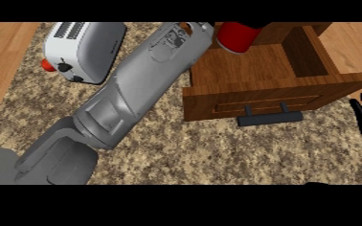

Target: Pick up the can, place it into the drawer and close the drawer

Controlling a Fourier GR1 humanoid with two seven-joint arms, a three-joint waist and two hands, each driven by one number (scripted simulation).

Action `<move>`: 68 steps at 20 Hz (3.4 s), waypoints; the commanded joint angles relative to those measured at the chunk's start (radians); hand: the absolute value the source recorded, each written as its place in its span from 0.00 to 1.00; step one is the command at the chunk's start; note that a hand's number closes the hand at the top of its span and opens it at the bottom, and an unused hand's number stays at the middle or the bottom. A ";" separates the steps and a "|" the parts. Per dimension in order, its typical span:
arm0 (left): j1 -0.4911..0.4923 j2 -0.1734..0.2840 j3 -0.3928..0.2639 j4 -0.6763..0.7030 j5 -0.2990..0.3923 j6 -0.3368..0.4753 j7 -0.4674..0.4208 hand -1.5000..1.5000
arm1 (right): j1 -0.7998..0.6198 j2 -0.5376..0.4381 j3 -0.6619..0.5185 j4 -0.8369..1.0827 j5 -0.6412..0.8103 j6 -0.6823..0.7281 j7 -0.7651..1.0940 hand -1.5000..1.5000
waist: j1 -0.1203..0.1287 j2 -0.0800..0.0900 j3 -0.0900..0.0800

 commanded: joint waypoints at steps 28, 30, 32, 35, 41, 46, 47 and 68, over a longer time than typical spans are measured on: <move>0.070 0.000 -0.180 0.105 0.139 0.178 -0.136 0.00 | -0.035 -0.034 -0.011 0.022 -0.021 0.037 -0.040 0.00 | -0.050 0.013 0.000; 0.062 0.000 -0.192 0.079 0.153 0.186 -0.129 0.00 | -0.049 -0.054 -0.013 0.007 0.013 0.034 -0.049 0.00 | -0.054 0.013 0.000; 0.079 0.000 -0.169 0.082 0.173 0.166 -0.151 0.00 | -0.074 -0.081 -0.018 -0.015 0.100 0.010 -0.068 0.00 | -0.024 0.011 -0.001; 0.058 0.000 -0.170 0.063 0.202 0.181 -0.131 0.00 | -0.059 -0.086 0.027 -0.041 0.191 0.013 -0.109 0.00 | -0.035 0.010 -0.001; 0.075 0.000 -0.167 0.029 0.254 0.176 -0.166 0.00 | -0.109 -0.136 0.092 -0.065 0.338 0.011 -0.100 0.00 | -0.010 0.007 -0.002; 0.039 0.000 -0.153 0.017 0.290 0.224 -0.176 0.00 | -0.165 -0.185 0.123 -0.043 0.487 -0.007 -0.115 0.00 | 0.009 0.003 -0.002; 0.064 0.000 -0.139 0.038 0.289 0.200 -0.216 0.00 | -0.139 -0.194 0.134 -0.062 0.513 -0.001 -0.136 0.00 | 0.010 0.003 -0.002; 0.121 0.124 -0.161 -0.189 0.202 0.212 -0.023 0.00 | -0.349 -0.120 0.348 0.563 1.145 -0.350 -0.168 0.00 | 0.113 -0.026 -0.003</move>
